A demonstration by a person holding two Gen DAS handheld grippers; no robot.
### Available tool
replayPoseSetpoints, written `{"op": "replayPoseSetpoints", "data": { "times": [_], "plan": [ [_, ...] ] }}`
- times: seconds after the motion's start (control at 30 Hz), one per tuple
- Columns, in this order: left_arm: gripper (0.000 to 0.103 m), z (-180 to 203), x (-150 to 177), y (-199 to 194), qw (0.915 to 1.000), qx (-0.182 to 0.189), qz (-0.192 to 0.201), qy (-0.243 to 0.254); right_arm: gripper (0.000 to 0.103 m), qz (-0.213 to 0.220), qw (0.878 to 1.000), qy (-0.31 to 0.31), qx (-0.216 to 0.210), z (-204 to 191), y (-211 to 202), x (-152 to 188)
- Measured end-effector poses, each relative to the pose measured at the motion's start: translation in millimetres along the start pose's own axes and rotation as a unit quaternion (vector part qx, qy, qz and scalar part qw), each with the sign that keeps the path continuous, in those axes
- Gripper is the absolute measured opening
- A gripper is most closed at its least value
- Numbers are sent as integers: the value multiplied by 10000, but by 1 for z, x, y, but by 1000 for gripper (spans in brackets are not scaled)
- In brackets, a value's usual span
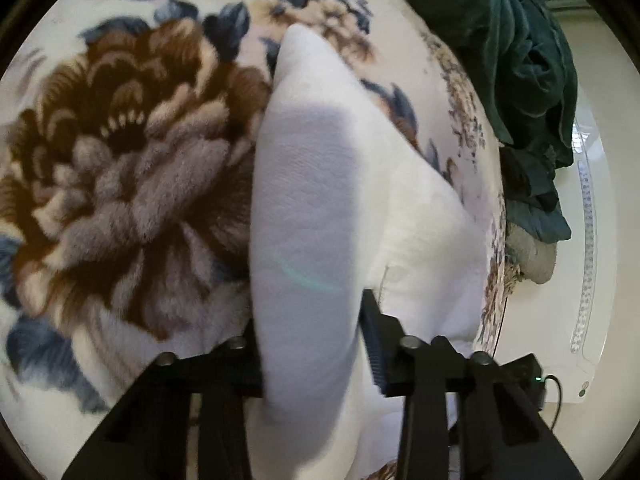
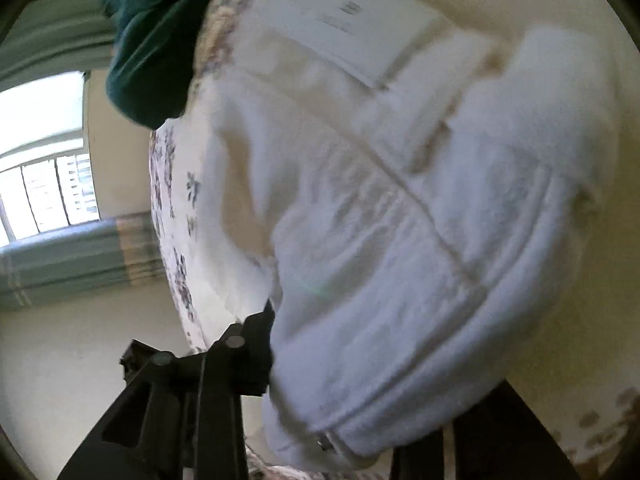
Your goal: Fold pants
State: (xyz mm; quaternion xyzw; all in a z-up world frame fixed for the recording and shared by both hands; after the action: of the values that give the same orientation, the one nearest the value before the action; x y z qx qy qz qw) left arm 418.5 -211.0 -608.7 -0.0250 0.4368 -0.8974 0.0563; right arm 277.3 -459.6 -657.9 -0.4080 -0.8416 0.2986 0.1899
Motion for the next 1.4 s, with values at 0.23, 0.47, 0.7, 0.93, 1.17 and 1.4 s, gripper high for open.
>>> {"op": "replayPoseSetpoints", "data": {
  "times": [0.23,0.47,0.7,0.93,1.17,1.4],
  "plan": [
    [21,31,-14,-50,9988,226,411,106,30,253,9981,-563,-55,-77,-25,0],
    [21,30,-72,-124,9940,539,930,222,30,386,9938,-963,-402,-168,-10,-5],
    [21,-29,-193,-178,9904,456,1260,354,30,448,9887,-1294,-603,-284,108,9],
    [21,-118,-315,-198,9895,166,1377,400,29,384,9869,-1442,-614,-355,257,18],
    [21,-176,-376,-187,9904,-141,1266,542,30,393,9872,-1492,-415,-378,360,31],
    [22,-197,-374,-175,9936,-211,982,512,34,166,9934,-1133,-15,-345,378,38]
  ]
}}
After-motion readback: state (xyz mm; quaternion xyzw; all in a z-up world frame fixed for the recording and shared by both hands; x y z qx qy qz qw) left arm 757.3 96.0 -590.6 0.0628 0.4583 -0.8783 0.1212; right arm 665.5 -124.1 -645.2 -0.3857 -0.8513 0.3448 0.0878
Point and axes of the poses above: each gripper's, at about its wrist camera, not at the fingertips, and y roughly the way its jaws point, z to its right, x to its underside, the point moved 5 cm from there along y, roughly the way its jaws point, and after that the axes turned 1 degree about -x, right-handed, at the moved point
